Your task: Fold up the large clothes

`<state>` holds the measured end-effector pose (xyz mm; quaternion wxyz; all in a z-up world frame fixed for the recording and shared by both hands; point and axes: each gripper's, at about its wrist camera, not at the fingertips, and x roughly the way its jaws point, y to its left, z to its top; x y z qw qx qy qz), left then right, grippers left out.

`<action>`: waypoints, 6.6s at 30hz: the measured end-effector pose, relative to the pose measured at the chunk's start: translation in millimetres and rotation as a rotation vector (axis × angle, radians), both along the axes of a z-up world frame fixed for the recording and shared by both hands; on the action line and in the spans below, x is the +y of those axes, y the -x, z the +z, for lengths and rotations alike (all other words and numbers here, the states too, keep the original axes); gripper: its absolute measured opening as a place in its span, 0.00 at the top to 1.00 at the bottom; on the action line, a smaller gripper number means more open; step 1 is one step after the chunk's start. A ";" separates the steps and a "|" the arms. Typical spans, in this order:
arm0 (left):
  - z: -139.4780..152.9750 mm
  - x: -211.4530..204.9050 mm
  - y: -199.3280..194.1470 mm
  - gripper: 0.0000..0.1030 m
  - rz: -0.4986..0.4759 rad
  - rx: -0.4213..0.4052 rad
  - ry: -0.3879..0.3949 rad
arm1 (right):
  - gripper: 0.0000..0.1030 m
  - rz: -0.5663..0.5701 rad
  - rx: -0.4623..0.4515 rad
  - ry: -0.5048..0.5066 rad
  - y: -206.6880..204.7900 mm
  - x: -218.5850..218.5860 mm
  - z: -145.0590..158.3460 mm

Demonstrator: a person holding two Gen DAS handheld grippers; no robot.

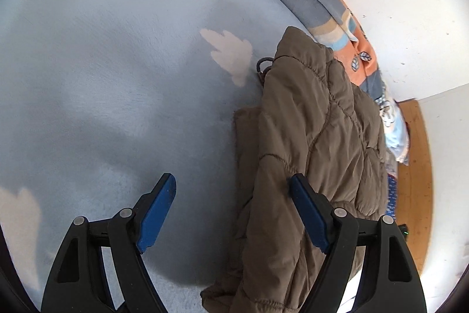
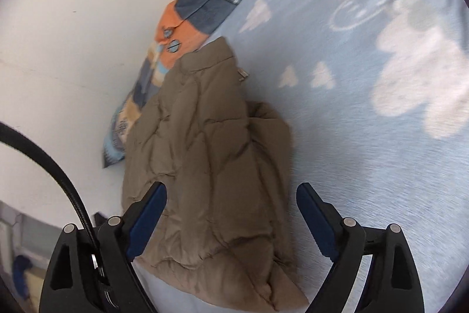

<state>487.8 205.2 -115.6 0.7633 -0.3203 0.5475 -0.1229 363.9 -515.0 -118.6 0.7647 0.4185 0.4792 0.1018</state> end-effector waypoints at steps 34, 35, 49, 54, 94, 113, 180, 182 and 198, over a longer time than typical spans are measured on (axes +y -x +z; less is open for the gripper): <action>-28.5 -34.2 -81.4 0.38 -0.367 -0.029 0.215 | 0.00 0.545 0.020 0.021 -92.2 69.0 -52.0; -26.1 -37.6 -82.8 0.44 -0.377 -0.032 0.210 | 0.00 0.549 0.012 0.036 -91.5 71.4 -50.3; 41.2 -46.6 -46.7 0.74 -0.322 -0.159 0.037 | 0.58 0.492 -0.267 0.369 -46.8 106.3 19.4; 72.5 -40.9 -22.3 0.74 -0.327 -0.198 0.023 | 0.61 0.488 -0.325 0.394 -32.6 99.5 46.4; 16.7 -26.6 10.7 0.22 -0.426 0.085 0.278 | 0.61 0.359 -0.121 0.378 39.8 78.4 42.4; 16.6 -81.9 -1.2 0.64 -0.577 0.011 0.087 | 0.60 0.362 -0.074 0.354 32.2 78.4 25.0; 105.3 -120.3 305.1 0.21 -0.099 -0.470 -0.647 | 0.33 0.173 -0.134 0.636 197.2 180.7 101.4; 90.5 -118.2 292.4 0.21 -0.107 -0.392 -0.672 | 0.33 0.158 -0.078 0.687 192.3 175.9 90.2; 54.8 -109.8 259.8 0.05 -0.018 -0.271 -0.698 | 0.25 0.203 0.061 0.736 161.0 178.1 44.7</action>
